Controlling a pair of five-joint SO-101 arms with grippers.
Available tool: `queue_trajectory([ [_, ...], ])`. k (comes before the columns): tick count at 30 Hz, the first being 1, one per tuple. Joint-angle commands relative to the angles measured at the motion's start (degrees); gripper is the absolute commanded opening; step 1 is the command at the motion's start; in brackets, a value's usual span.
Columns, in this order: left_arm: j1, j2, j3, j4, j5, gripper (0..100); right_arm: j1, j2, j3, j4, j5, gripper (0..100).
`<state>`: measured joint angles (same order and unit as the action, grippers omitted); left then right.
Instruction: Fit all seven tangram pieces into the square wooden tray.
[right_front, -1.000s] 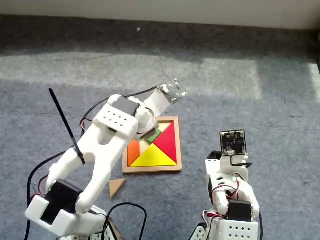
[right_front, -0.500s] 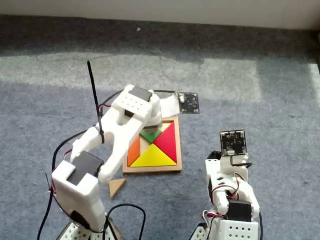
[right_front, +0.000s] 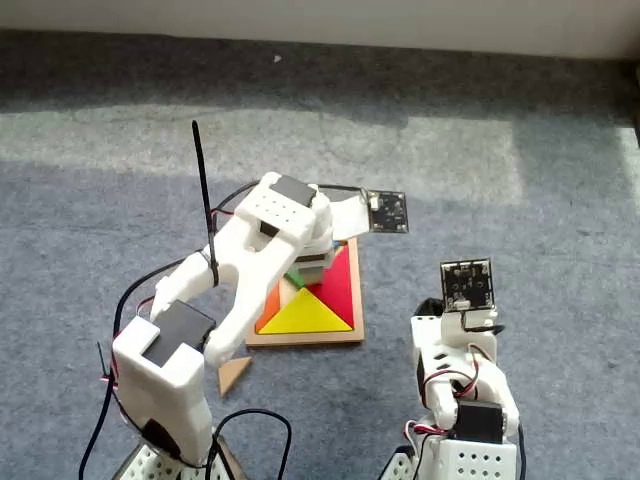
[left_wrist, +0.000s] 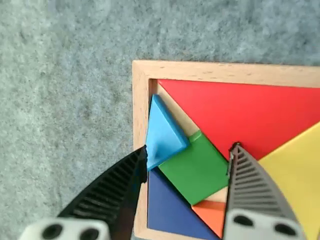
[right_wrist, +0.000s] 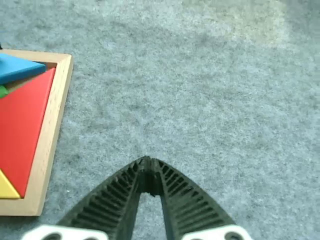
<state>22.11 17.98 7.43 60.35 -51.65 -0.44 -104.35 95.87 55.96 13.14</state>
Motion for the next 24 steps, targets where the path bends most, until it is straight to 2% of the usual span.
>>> queue_trajectory([
  [1, 1.71, -0.40, -2.33, -0.70, 2.64, 27, 0.31, -0.75, 7.52, -1.63, 0.44, 1.2],
  [9, -2.86, -0.57, -9.80, 0.35, 12.75, 27, 0.31, -0.75, 7.52, -1.71, 0.44, 1.2],
  [18, -6.20, -11.74, -11.12, 16.18, 24.44, 27, 0.57, -0.75, 7.52, -1.71, 0.35, 1.2],
  [21, -8.66, -14.81, -8.31, 18.37, 29.63, 27, 0.57, -0.75, 7.52, -1.71, 0.35, 1.2],
  [24, -11.30, -17.71, -3.65, 19.52, 30.68, 27, 0.57, -0.75, 7.52, -1.71, 0.35, 1.2],
])
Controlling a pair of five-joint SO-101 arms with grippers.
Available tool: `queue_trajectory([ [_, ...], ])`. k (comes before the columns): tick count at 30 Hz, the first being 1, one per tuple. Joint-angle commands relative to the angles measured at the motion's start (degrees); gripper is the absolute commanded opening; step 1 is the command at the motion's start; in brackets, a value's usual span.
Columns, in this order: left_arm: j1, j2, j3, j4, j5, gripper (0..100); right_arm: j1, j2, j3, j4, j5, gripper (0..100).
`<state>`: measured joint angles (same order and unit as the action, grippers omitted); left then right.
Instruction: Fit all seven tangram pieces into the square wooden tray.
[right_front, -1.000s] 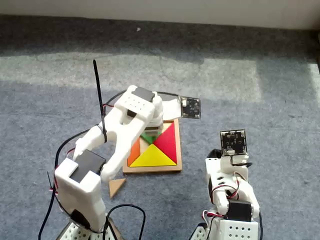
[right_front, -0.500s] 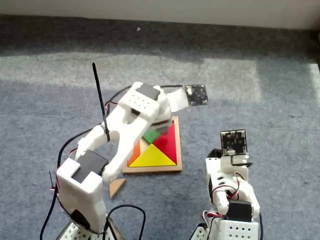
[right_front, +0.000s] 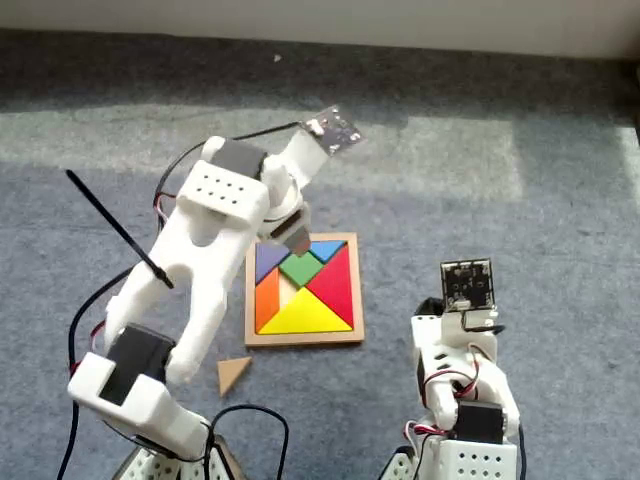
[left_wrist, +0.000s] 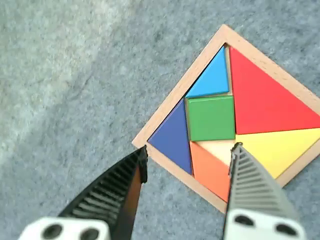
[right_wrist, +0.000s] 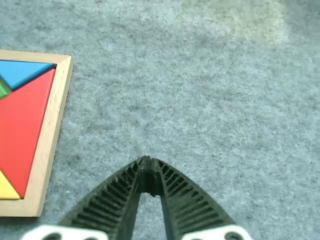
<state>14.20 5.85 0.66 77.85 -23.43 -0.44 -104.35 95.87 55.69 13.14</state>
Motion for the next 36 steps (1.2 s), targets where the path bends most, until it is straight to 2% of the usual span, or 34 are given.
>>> queue_trajectory([
  [1, -4.18, -6.64, 4.88, 2.29, 2.55, 27, 0.57, -0.75, 7.52, -1.36, 0.35, 1.2],
  [7, -9.10, -15.96, 17.98, 3.34, 2.02, 27, 0.57, -0.75, 7.52, -1.27, 0.53, 1.2],
  [10, -9.36, -22.37, 26.68, 3.16, -3.16, 27, 0.57, -0.75, 7.52, -1.27, 0.53, 1.2],
  [13, -9.19, -28.79, 35.82, 2.90, -4.13, 27, 0.57, -0.75, 7.52, -1.19, 0.53, 1.2],
  [22, -9.45, -37.32, 55.69, -9.23, -3.96, 27, 0.66, -0.66, 7.52, -0.48, 0.35, 1.2],
  [28, -9.36, -37.32, 62.90, -14.42, -3.87, 27, 0.66, -0.75, 7.52, -0.22, 0.44, 1.2],
  [36, -9.19, -37.32, 65.19, -14.59, -3.87, 27, 0.66, -0.75, 7.52, -0.31, 0.53, 1.2],
])
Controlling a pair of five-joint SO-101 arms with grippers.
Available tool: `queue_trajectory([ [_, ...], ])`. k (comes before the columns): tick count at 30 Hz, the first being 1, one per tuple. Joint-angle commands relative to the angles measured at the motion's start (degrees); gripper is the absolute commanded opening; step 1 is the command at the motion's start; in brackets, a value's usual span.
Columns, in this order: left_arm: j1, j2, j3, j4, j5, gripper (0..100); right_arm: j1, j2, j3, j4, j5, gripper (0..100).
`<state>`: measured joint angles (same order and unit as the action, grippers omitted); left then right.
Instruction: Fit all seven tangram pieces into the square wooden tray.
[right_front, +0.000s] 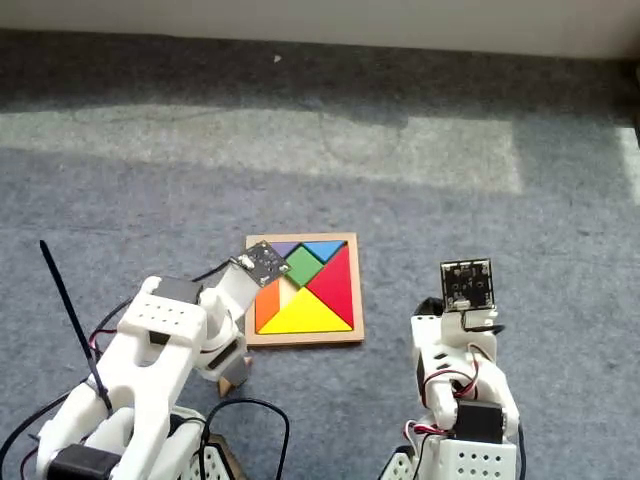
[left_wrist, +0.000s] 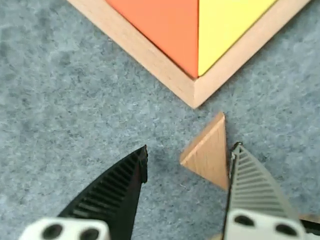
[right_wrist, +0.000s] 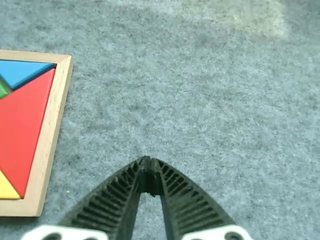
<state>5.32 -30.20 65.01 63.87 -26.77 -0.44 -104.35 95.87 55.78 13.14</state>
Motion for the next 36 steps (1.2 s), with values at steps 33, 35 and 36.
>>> queue_trajectory([
  [33, -0.31, -1.80, -14.81, 13.71, -0.88, 1, 0.66, -0.75, 7.52, -0.48, 0.62, 1.2],
  [35, -0.13, -1.80, -15.69, 12.04, -0.88, 1, 0.66, -0.75, 7.52, -0.84, 0.62, 1.2],
  [36, 0.04, -1.80, -15.87, 10.02, -0.88, 1, 0.66, -0.75, 7.52, -1.19, 0.62, 1.2],
])
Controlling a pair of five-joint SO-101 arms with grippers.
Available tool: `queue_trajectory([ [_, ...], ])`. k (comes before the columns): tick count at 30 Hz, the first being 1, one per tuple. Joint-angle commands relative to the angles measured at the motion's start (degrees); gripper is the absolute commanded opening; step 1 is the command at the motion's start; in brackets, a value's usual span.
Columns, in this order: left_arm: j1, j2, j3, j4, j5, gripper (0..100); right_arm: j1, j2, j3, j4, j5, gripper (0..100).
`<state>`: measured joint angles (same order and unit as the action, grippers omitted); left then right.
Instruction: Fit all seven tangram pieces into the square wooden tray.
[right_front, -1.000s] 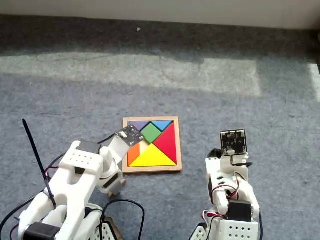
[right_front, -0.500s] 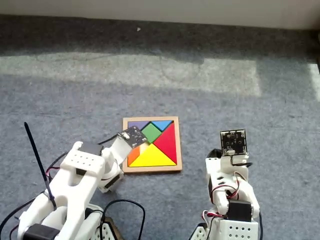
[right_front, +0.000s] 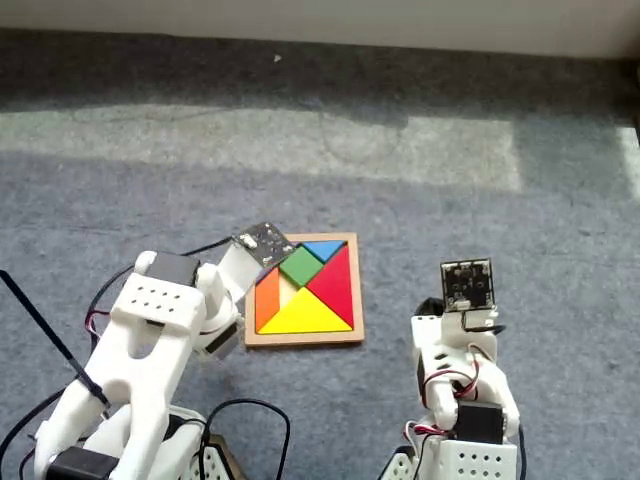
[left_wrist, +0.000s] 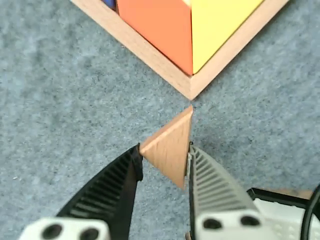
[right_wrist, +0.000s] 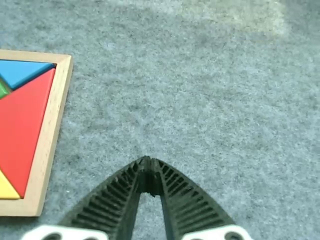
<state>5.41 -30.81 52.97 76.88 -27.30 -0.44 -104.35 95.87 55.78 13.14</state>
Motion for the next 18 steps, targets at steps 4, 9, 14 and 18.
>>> queue_trajectory([
  [4, 2.51, -0.66, -3.74, -11.60, -0.44, 1, 0.66, -0.75, 7.52, -1.19, 0.62, 1.2],
  [9, 5.93, -0.57, -3.74, -20.13, -3.78, 1, 0.66, -0.75, 7.52, -1.19, 0.62, 1.2],
  [14, 10.68, -0.57, -0.22, -24.62, -13.01, 1, 0.66, -0.75, 7.52, -1.19, 0.62, 1.2],
  [18, 13.32, -0.57, 3.47, -27.60, -12.92, 1, 0.66, -0.75, 7.52, -1.19, 0.62, 1.2],
])
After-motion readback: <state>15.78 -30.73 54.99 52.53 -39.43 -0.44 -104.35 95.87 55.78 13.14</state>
